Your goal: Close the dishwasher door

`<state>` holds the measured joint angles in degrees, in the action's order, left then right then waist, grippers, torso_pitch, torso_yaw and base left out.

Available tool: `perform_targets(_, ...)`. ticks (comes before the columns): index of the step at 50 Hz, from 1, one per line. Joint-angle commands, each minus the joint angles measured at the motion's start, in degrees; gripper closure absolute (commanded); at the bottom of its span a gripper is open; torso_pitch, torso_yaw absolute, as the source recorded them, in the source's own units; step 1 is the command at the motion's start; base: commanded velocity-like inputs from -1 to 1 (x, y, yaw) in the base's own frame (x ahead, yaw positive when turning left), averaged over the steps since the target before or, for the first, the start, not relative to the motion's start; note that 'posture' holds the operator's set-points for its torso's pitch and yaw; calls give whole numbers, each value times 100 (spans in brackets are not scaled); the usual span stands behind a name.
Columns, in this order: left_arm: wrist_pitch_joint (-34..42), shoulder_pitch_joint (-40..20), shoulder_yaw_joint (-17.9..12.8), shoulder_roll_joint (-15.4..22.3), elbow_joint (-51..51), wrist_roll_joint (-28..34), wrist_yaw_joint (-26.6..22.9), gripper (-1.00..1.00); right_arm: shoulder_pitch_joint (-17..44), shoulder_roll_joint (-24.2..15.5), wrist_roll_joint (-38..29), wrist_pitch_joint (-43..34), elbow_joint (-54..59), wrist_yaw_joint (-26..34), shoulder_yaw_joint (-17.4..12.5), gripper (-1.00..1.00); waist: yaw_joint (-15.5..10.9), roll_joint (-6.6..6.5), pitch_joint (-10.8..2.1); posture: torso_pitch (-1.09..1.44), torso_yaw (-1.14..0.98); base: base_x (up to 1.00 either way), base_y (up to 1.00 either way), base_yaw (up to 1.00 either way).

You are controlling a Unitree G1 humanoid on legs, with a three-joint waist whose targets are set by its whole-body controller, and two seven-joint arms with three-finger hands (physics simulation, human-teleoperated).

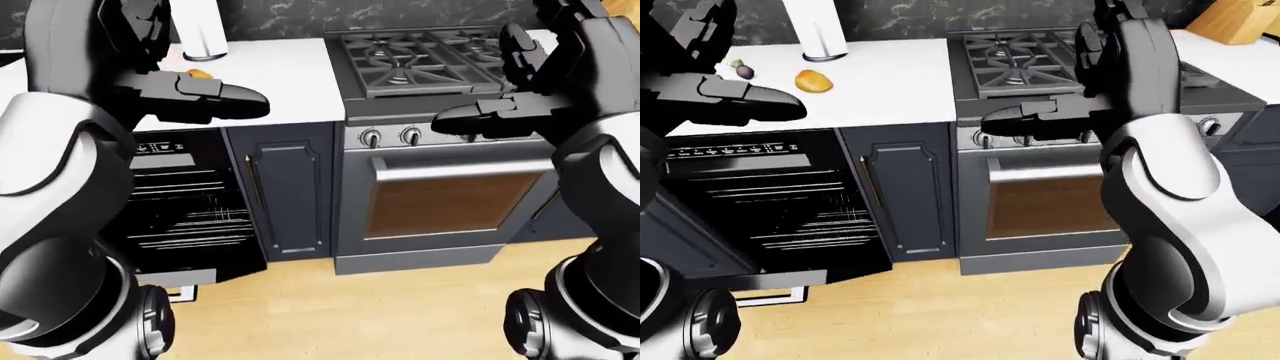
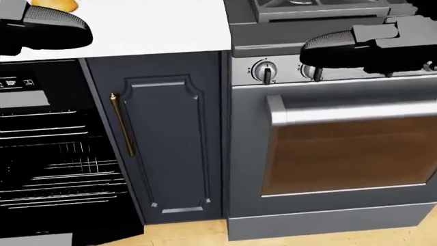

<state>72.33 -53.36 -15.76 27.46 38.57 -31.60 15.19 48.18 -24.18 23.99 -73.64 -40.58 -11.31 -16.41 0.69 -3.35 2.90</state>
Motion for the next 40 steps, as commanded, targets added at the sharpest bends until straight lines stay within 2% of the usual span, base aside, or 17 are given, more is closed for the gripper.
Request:
perform_targets(1,-61,-114,-87,44,63,51,21,-100,80,-28,-15,146,-65,16,9,-100,18,-69,-238,0,0,30,0,0)
perform_targets(2,-50,-121,-94,44,67,48,19,-100,77,-24,-17,148,-65,21,8,-100,-44,-4,-105,0,0,30,0,0)
perform_targets(3,-56,-121,-96,44,61,53,15,-100,87,-22,-19,137,-67,19,6,-100,5,-102,-32,0,0,31,0,0)
perform_targets(10,-56,-130,-99,51,56,67,-3,-100,95,-11,-39,122,-75,36,5,-100,-122,162,-62,0,0,31,0,0)
perform_targets(13,-67,-118,-87,44,59,81,-10,-100,75,-2,-49,125,-89,40,-1,-100,-177,368,-73,0,0,31,0,0)
perform_targets(15,-53,-125,-89,39,70,82,-8,-100,68,1,-52,119,-102,41,2,-100,-210,640,-161,0,0,32,0,0)
perform_targets(16,-49,-119,-88,36,77,84,-9,-100,56,5,-57,129,-102,44,3,-100,-223,618,-224,0,0,30,0,0)
perform_targets(17,-55,-110,-90,34,76,90,-13,-100,41,10,-65,143,-99,47,5,-100,-165,599,-81,0,0,31,0,0)
perform_targets(18,-49,-107,-99,32,84,88,-16,-100,39,10,-66,132,-114,47,6,-100,-204,698,-8,0,0,32,0,0)
perform_targets(20,-68,-91,-96,34,79,98,-25,-100,54,9,-67,111,-122,48,2,-100,-138,636,-76,0,0,31,0,0)
perform_targets(26,-85,-87,-112,41,64,110,-46,-100,31,24,-96,154,-99,66,17,-100,-61,373,-22,0,0,31,0,0)
perform_targets(28,-74,-90,-123,45,68,106,-48,-100,49,27,-100,132,-105,63,22,-100,-21,199,-63,0,0,32,0,0)
perform_targets(30,-38,-109,-149,50,86,85,-42,-100,44,28,-106,131,-113,71,19,-100,3,-125,-189,0,0,31,0,0)
perform_targets(31,-41,-85,-151,50,103,82,-40,-100,20,29,-118,150,-109,78,27,-100,-37,36,-135,0,0,31,0,0)
perform_targets(33,-85,-61,-143,58,75,94,-51,-100,-3,27,-140,180,-97,93,42,-100,-36,-84,-42,0,0,31,0,0)
perform_targets(35,-64,-80,-152,58,83,81,-41,-100,24,34,-148,151,-108,92,44,-100,-76,-11,-107,0,0,32,0,0)
perform_targets(40,-69,-85,-157,63,71,63,-31,-100,-6,59,-206,203,-78,117,91,-100,-136,190,-68,0,0,31,0,0)
